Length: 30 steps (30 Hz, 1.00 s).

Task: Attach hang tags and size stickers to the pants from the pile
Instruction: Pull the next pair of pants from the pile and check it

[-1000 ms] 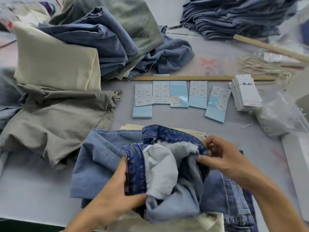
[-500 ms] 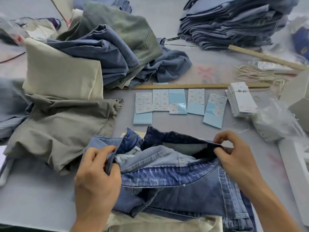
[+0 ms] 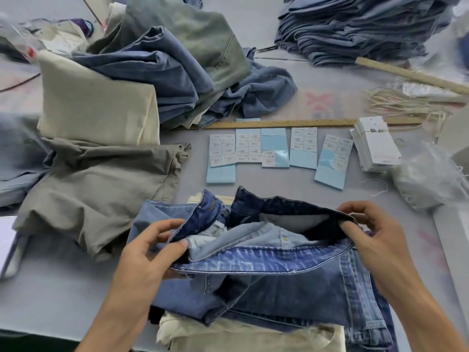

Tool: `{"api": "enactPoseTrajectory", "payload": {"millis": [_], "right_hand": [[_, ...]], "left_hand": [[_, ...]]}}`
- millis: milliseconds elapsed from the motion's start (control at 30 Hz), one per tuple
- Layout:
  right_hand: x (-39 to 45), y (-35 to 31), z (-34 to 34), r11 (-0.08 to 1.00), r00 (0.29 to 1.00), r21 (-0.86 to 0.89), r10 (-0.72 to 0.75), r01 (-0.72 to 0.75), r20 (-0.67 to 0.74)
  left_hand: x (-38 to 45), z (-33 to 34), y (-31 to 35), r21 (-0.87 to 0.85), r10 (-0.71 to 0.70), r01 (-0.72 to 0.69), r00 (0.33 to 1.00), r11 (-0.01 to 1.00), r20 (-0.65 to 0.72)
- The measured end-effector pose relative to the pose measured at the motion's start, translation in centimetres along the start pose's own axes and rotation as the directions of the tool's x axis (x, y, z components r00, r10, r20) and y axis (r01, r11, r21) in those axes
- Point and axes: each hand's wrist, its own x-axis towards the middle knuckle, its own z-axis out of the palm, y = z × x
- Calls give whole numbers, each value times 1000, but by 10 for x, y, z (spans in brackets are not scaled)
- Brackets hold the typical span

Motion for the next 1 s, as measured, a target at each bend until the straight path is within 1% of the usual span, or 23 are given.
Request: {"api": "enactPoseTrajectory", "payload": {"millis": [33, 67, 100, 133, 167, 200, 233, 267, 333, 400, 467, 500, 533, 633, 733, 800, 867, 933, 1000], "right_hand": [[0, -2, 1, 1000, 1000, 8, -2, 2, 13], [0, -3, 1, 1000, 1000, 8, -8, 8, 13], [0, -4, 0, 1000, 1000, 0, -18, 18, 1], [0, -5, -2, 999, 999, -17, -31, 31, -24], [1, -7, -5, 998, 997, -41, -52, 49, -60], [1, -8, -7, 995, 993, -69, -73, 67, -96], [1, -8, -9, 993, 989, -92, -86, 74, -124], [0, -6, -10, 993, 986, -98, -81, 67, -145], [-1, 0, -10, 999, 986, -47, -30, 23, -165], [-3, 2, -10, 1000, 986, 18, 17, -14, -167], [-5, -2, -9, 997, 987, 76, 17, -5, -160], [-5, -7, -10, 995, 989, 104, 5, 11, -151], [-6, -14, -10, 992, 990, 125, -11, 29, -141], [-7, -38, -11, 983, 990, 162, -72, 91, -119], [-9, -57, -9, 968, 987, 203, -127, 145, -97], [-12, -66, -6, 963, 988, 223, -138, 149, -63], [-12, -70, -4, 964, 991, 230, -130, 136, -41], [-12, -71, -1, 968, 994, 225, -103, 108, -34], [-13, -71, 5, 955, 999, 293, -44, 42, 0]], "left_hand": [[1, 2, 0, -3, 11, -11, 1000, 1000, -2], [3, 3, -1, 45, 47, -46, 999, 998, -27], [5, 4, -1, 148, 113, -102, 991, 984, -69], [7, 4, -1, 296, 222, -181, 969, 938, -108], [9, 3, -1, 450, 345, -261, 931, 854, -115], [9, 3, -2, 577, 450, -321, 889, 751, -92], [8, 3, -1, 651, 516, -355, 854, 671, -66], [6, 4, 0, 673, 543, -375, 838, 638, -48], [1, 6, 4, 648, 549, -394, 835, 652, -44], [-1, 8, 10, 582, 534, -405, 844, 706, -60], [-1, 8, 21, 465, 499, -411, 863, 784, -80], [-1, 7, 28, 396, 482, -419, 874, 817, -69], [-3, 6, 35, 350, 483, -438, 875, 828, -47], [-9, 0, 61, 312, 543, -523, 839, 793, 27], [-14, -1, 84, 316, 612, -621, 778, 717, 140], [-17, 2, 95, 314, 639, -674, 737, 669, 220], [-19, 10, 100, 317, 645, -694, 719, 647, 258], [-20, 17, 97, 316, 606, -658, 753, 683, 258], [-20, 24, 89, 304, 521, -573, 819, 761, 240]]}}
